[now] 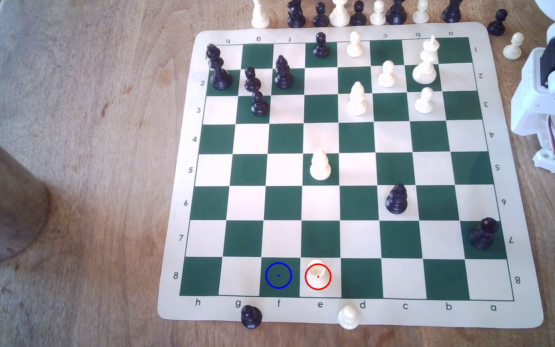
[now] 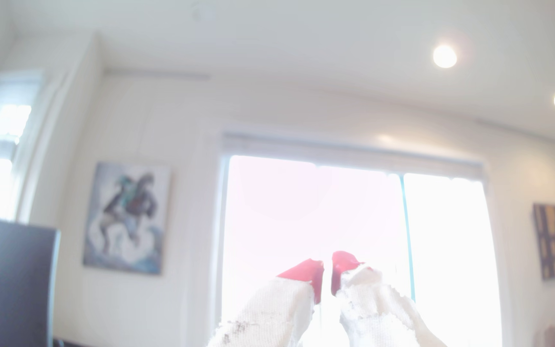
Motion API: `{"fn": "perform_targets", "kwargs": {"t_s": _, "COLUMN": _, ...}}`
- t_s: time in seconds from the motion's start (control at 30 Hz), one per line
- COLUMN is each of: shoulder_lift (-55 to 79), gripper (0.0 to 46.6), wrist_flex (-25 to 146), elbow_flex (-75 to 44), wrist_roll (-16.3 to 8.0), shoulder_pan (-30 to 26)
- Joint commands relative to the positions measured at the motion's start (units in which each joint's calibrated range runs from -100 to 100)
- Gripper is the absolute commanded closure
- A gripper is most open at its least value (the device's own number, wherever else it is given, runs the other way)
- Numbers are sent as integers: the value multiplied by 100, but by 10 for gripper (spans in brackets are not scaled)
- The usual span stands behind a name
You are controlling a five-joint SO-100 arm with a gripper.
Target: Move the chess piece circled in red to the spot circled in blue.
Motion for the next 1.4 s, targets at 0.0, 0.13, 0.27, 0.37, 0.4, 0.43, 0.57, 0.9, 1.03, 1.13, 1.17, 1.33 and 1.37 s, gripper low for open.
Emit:
{"fn": "perform_targets", "kwargs": {"t_s": 0.0, "shoulder_lift": 5, "gripper": 464, "wrist_flex": -1567, "elbow_flex": 758, "wrist_roll": 1929, "shoulder_pan": -819}}
{"fn": "perform_targets", "kwargs": {"t_s": 0.13, "shoulder_lift": 5, "gripper": 460, "wrist_flex": 194, "elbow_flex": -130, "wrist_roll": 1929, "shoulder_pan": -928}}
{"fn": "perform_targets", "kwargs": {"t_s": 0.27, "shoulder_lift": 14, "gripper": 459, "wrist_flex": 1455, "elbow_flex": -828, "wrist_roll": 1929, "shoulder_pan": -881}}
{"fn": "perform_targets", "kwargs": {"t_s": 0.37, "shoulder_lift": 22, "gripper": 453, "wrist_flex": 2880, "elbow_flex": -1436, "wrist_roll": 1924, "shoulder_pan": -811}}
{"fn": "perform_targets", "kwargs": {"t_s": 0.4, "shoulder_lift": 22, "gripper": 450, "wrist_flex": 3183, "elbow_flex": -1572, "wrist_roll": 1924, "shoulder_pan": -811}}
{"fn": "perform_targets", "kwargs": {"t_s": 0.43, "shoulder_lift": 22, "gripper": 441, "wrist_flex": 3732, "elbow_flex": -1790, "wrist_roll": 1924, "shoulder_pan": -780}}
{"fn": "perform_targets", "kwargs": {"t_s": 0.57, "shoulder_lift": 22, "gripper": 412, "wrist_flex": 5001, "elbow_flex": -2361, "wrist_roll": 1924, "shoulder_pan": -686}}
{"fn": "perform_targets", "kwargs": {"t_s": 0.9, "shoulder_lift": 1381, "gripper": 279, "wrist_flex": 6795, "elbow_flex": -3848, "wrist_roll": 938, "shoulder_pan": -1851}}
{"fn": "perform_targets", "kwargs": {"t_s": 1.03, "shoulder_lift": 2230, "gripper": 224, "wrist_flex": 7261, "elbow_flex": -4455, "wrist_roll": 635, "shoulder_pan": -2352}}
{"fn": "perform_targets", "kwargs": {"t_s": 1.13, "shoulder_lift": 2561, "gripper": 214, "wrist_flex": 7204, "elbow_flex": -4455, "wrist_roll": 430, "shoulder_pan": -2540}}
{"fn": "perform_targets", "kwargs": {"t_s": 1.17, "shoulder_lift": 2781, "gripper": 214, "wrist_flex": 7114, "elbow_flex": -4437, "wrist_roll": 249, "shoulder_pan": -2587}}
{"fn": "perform_targets", "kwargs": {"t_s": 1.33, "shoulder_lift": 3367, "gripper": 182, "wrist_flex": 7171, "elbow_flex": -4582, "wrist_roll": 156, "shoulder_pan": -2673}}
{"fn": "perform_targets", "kwargs": {"t_s": 1.37, "shoulder_lift": 3528, "gripper": 183, "wrist_flex": 7212, "elbow_flex": -4636, "wrist_roll": 151, "shoulder_pan": -2712}}
